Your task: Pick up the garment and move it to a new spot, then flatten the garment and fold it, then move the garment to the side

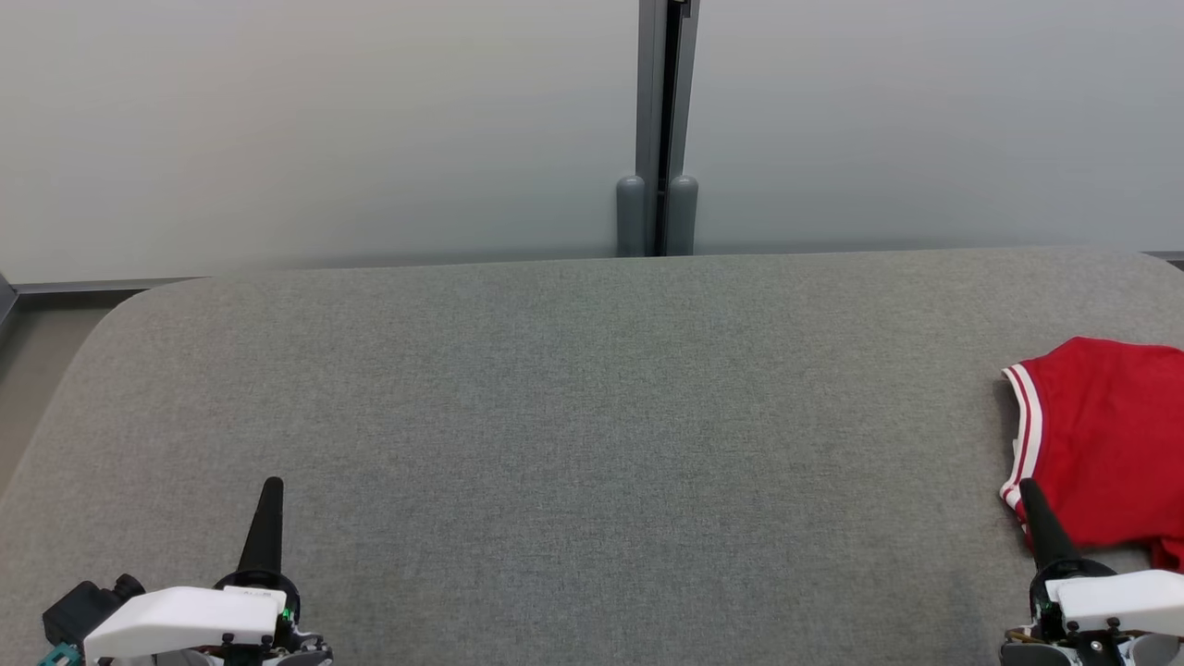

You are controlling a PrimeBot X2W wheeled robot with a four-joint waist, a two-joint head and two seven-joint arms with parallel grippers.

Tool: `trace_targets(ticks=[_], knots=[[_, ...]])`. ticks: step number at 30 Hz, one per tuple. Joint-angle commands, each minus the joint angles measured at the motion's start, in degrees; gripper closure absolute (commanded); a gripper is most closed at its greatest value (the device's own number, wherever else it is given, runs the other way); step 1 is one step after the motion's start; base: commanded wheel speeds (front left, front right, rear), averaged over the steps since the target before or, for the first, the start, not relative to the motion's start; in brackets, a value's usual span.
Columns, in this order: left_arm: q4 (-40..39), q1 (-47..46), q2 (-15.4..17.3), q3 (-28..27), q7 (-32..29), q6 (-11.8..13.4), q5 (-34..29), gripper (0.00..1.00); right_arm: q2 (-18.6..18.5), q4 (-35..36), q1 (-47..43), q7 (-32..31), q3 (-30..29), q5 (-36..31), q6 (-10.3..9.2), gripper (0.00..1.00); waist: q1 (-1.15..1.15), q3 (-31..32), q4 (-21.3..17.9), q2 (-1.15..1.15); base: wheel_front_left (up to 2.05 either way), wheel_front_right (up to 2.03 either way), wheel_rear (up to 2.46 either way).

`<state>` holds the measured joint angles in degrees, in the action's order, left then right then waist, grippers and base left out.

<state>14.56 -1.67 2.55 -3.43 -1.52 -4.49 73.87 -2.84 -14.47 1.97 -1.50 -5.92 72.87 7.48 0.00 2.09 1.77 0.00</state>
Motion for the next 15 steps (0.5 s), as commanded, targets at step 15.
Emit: trace_targets(ticks=[15], knots=[[-0.58, -2.98, 0.40, -1.49, -2.10, -1.47, 7.44, 1.00, -0.24, 0.52, 2.47, -2.13, -0.41, 7.98, 0.02, 1.00, 0.00, -0.77, -0.60, 0.00, 0.00, 0.00, 0.00]])
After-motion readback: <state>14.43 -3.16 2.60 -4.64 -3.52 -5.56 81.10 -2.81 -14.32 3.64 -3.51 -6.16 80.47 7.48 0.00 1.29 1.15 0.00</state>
